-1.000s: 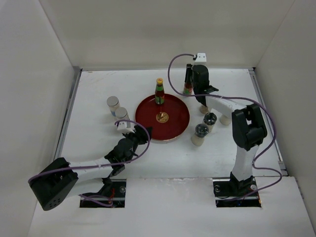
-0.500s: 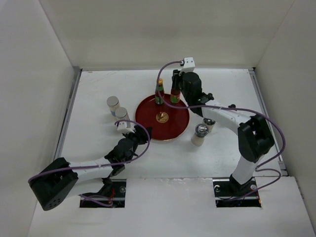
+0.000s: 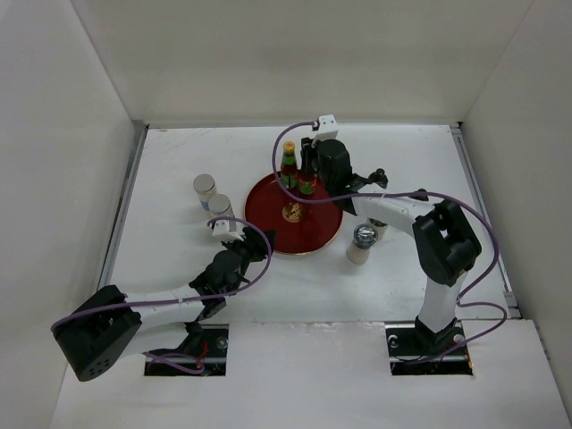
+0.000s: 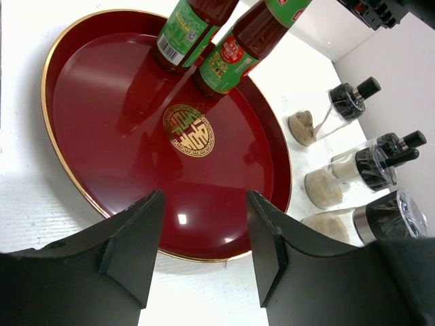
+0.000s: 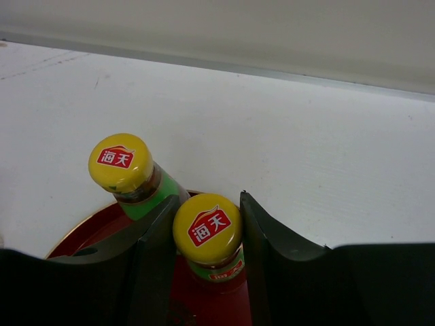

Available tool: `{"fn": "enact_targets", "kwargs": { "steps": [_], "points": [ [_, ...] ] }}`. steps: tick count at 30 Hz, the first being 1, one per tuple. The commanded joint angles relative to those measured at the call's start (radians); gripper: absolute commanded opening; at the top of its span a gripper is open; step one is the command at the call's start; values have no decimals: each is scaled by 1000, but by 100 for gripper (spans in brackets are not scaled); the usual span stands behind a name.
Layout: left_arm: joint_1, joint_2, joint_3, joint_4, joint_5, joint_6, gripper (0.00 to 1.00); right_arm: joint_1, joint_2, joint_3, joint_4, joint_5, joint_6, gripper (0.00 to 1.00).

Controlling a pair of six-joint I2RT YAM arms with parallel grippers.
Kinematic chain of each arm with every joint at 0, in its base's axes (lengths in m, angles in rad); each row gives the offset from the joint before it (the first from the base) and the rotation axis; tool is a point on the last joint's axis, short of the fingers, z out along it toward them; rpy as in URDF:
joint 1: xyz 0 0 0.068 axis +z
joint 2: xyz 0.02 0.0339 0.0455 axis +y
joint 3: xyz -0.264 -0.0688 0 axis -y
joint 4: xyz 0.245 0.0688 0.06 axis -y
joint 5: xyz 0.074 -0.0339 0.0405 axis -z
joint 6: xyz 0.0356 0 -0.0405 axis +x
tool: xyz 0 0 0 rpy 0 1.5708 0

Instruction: Organize the condiment bottles

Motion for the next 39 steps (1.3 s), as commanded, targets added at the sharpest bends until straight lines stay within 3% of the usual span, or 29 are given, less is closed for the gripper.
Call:
{"fn": "enact_targets", "kwargs": {
  "steps": [1,5,9,16,18,21,22,24,28,31,35,39],
  "points": [
    [7,-21,-10,56,10,-14,49,0,-26,29,178,23,20,38],
    [7,-17,-10,56,10,-14,49,0,-39,-5,195,23,35,58],
    [10,-24,-7,56,10,-9,49,0,-75,-30,191,29,55,71],
    [14,-56,7,24,1,34,50,19,-285,-195,179,96,87,79],
    [17,-76,18,-6,-6,45,50,33,-370,-288,175,119,121,64],
    [19,-123,30,-52,-19,48,51,69,-488,-425,140,148,191,15],
    [14,-142,38,-75,-30,49,51,88,-521,-454,103,159,216,10],
    [0,-184,80,-179,-71,60,51,120,-564,-488,34,173,236,9],
    [-10,-234,255,-570,-202,63,59,166,-598,-560,6,196,216,22],
    [45,-237,385,-808,-243,59,74,169,-618,-605,10,190,202,44],
    [164,-214,516,-1017,-230,57,86,169,-651,-678,90,149,222,69],
    [272,-166,597,-1146,-152,51,89,177,-691,-734,127,93,256,77]
  ]
}}
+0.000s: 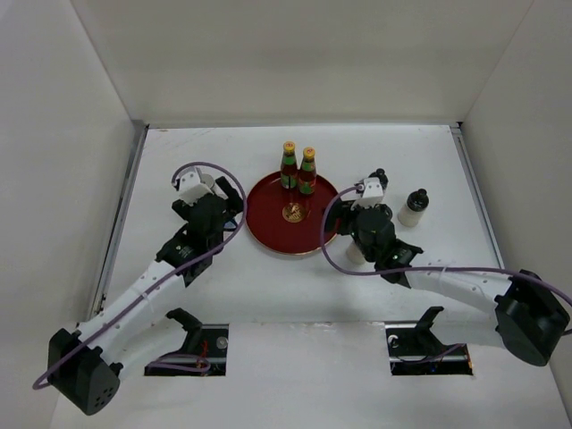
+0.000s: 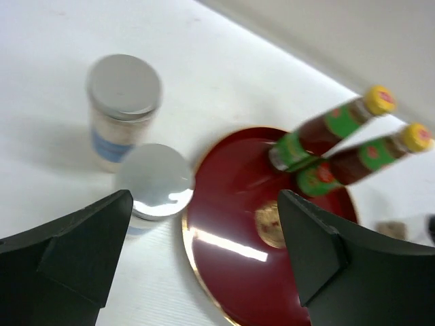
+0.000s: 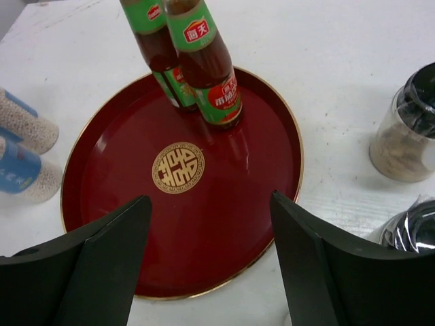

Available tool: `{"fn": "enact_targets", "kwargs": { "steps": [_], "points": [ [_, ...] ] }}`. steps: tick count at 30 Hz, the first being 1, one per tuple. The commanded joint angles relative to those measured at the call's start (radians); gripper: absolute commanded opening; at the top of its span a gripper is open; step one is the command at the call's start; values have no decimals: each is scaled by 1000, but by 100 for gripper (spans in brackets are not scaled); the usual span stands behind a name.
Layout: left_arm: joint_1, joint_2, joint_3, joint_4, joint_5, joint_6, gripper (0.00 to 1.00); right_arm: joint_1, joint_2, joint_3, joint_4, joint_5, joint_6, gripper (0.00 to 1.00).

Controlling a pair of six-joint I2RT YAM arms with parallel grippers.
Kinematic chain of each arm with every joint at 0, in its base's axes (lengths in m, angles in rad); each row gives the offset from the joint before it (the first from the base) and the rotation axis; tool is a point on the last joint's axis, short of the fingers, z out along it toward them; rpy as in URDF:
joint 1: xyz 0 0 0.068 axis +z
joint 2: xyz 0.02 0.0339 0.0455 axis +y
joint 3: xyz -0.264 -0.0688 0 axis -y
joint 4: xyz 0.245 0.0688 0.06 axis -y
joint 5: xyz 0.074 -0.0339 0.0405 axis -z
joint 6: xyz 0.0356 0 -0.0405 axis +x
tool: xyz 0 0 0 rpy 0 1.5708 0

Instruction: Organize the condiment bottles

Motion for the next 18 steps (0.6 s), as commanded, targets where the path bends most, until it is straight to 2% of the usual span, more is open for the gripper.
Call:
{"fn": "enact_targets", "kwargs": {
  "steps": [1,4,8,13,18],
  "points": [
    [69,39,72,-211,59,5,89,10,-54,-21,105,-49,39,78],
    [123,82,95,-232,111,17,90,1,-55,-37,117,-69,54,79],
    [167,148,111,-171,175,51,90,-8,-32,-38,120,-84,65,79],
    [193,203,125,-125,162,101,89,-13,0,-27,117,-103,65,79],
    [201,268,129,-82,169,106,82,-13,11,-27,122,-112,65,79]
  ]
}}
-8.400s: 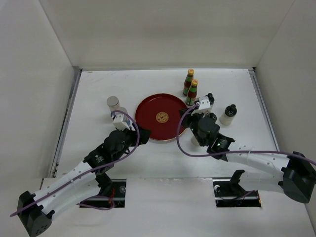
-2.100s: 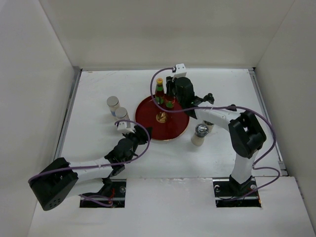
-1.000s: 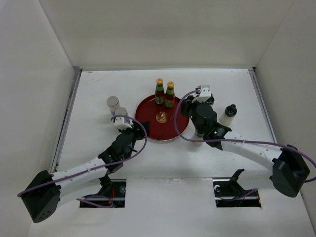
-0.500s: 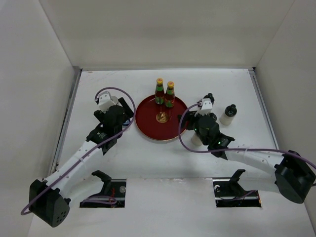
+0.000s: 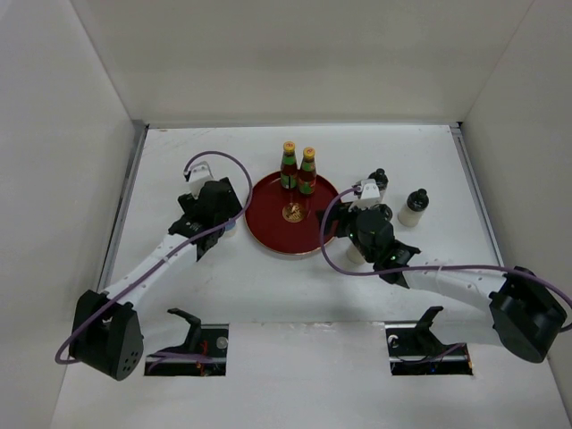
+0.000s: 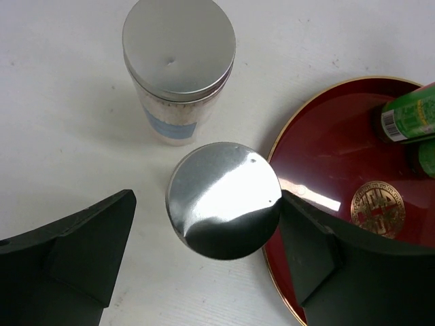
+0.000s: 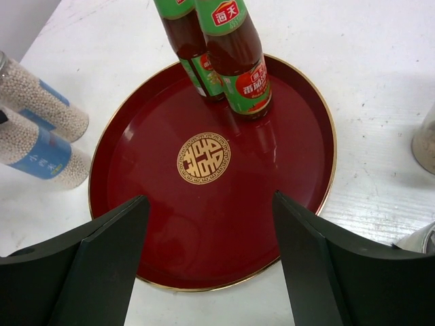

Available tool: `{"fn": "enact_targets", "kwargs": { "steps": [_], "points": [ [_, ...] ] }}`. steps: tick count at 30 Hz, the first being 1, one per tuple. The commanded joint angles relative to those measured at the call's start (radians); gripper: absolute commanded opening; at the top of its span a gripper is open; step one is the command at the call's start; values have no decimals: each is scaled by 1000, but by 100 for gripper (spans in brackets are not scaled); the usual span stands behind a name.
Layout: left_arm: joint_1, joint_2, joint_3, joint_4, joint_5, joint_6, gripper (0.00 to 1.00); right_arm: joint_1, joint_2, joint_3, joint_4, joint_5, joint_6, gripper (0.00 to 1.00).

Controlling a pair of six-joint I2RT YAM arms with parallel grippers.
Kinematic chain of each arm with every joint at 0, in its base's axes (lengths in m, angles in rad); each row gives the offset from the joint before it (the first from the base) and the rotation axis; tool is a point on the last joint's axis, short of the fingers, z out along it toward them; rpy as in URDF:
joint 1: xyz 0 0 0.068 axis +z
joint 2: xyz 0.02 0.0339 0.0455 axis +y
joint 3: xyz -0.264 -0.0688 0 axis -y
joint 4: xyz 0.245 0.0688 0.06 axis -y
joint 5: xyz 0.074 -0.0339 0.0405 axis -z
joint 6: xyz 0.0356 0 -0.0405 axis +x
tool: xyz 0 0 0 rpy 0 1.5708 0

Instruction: Organize the condiment bottles

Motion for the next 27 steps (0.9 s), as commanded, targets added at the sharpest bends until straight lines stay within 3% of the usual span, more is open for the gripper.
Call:
{"fn": "enact_targets", "kwargs": {
  "steps": [1,5,9,18,27],
  "points": [
    [8,25,51,61,9,31,78,-6,2,9,63,-20,13,79],
    [0,16,60,61,0,43,55,-10,5,9,63,-20,13,80],
    [-15,-59,86,49,0,59,42,-10,5,9,63,-20,13,80],
    [-112,-58,258,72,-9,86,39,-13,11,4,72,-28,21,79],
    [-146,231,336,319,54,102,39,-26,0,-5,81,-28,27,79]
  ]
}}
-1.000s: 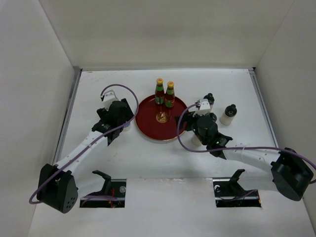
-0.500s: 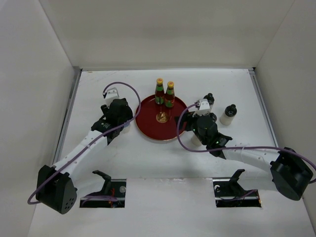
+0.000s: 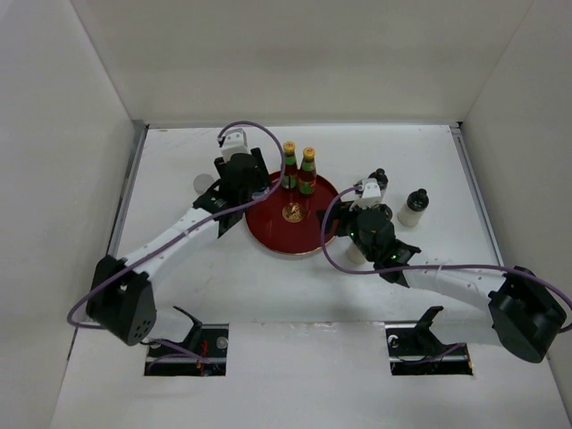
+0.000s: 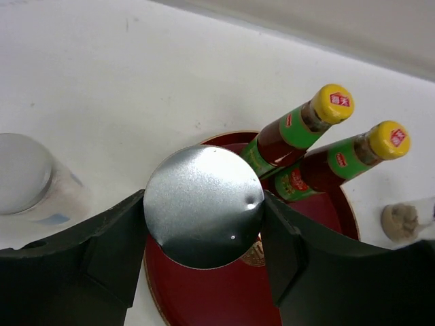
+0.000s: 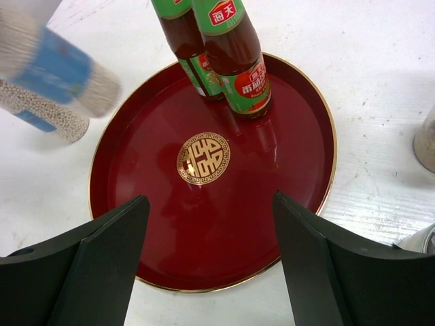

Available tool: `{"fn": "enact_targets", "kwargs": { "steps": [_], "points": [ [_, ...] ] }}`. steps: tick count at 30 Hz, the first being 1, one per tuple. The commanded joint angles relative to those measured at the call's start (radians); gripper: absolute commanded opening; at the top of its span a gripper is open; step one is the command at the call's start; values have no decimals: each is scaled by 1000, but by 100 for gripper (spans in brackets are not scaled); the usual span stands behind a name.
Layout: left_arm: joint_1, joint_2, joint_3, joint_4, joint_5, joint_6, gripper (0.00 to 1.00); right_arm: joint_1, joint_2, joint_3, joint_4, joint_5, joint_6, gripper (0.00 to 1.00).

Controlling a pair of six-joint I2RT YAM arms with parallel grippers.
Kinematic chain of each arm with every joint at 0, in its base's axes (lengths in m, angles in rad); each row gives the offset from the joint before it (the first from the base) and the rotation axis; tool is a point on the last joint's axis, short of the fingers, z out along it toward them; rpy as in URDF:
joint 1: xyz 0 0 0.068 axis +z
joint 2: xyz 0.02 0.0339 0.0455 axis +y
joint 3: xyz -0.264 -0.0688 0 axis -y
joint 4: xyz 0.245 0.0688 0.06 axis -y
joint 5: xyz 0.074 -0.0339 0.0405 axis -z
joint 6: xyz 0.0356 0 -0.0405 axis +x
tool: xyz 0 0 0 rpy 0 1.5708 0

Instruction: Organize the condiment bottles

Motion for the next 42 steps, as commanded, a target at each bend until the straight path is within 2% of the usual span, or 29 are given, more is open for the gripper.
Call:
{"fn": "enact_targets", "kwargs": {
  "steps": [1,9,16,18,21,24,27,35,38,42],
  "points": [
    [-10,92,84,174,40,20,39,-10,-4,-4,78,-12,18,79],
    [-17,290,186,233,45,55,39,-10,-4,-7,79,-19,18,79],
    [-14,365,219,240,31,63,40,-18,1,-7,82,-24,18,79],
    [-14,370,222,239,13,68,46,-19,4,-7,82,-25,18,79],
    [-17,372,219,229,-15,75,62,-19,2,-7,82,-25,18,80],
    [-22,349,200,214,-23,80,75,-19,2,-7,82,-25,18,80],
    [-23,293,161,205,-40,80,79,-19,1,-7,82,-25,18,80],
    [-5,10,-5,101,-142,75,79,-21,-19,-13,81,-25,18,80],
    [39,-102,-63,12,-198,57,78,-21,-15,-11,82,-25,18,80],
    [134,-155,-103,-86,-206,20,80,-19,-12,-10,81,-25,18,81]
  ]
}}
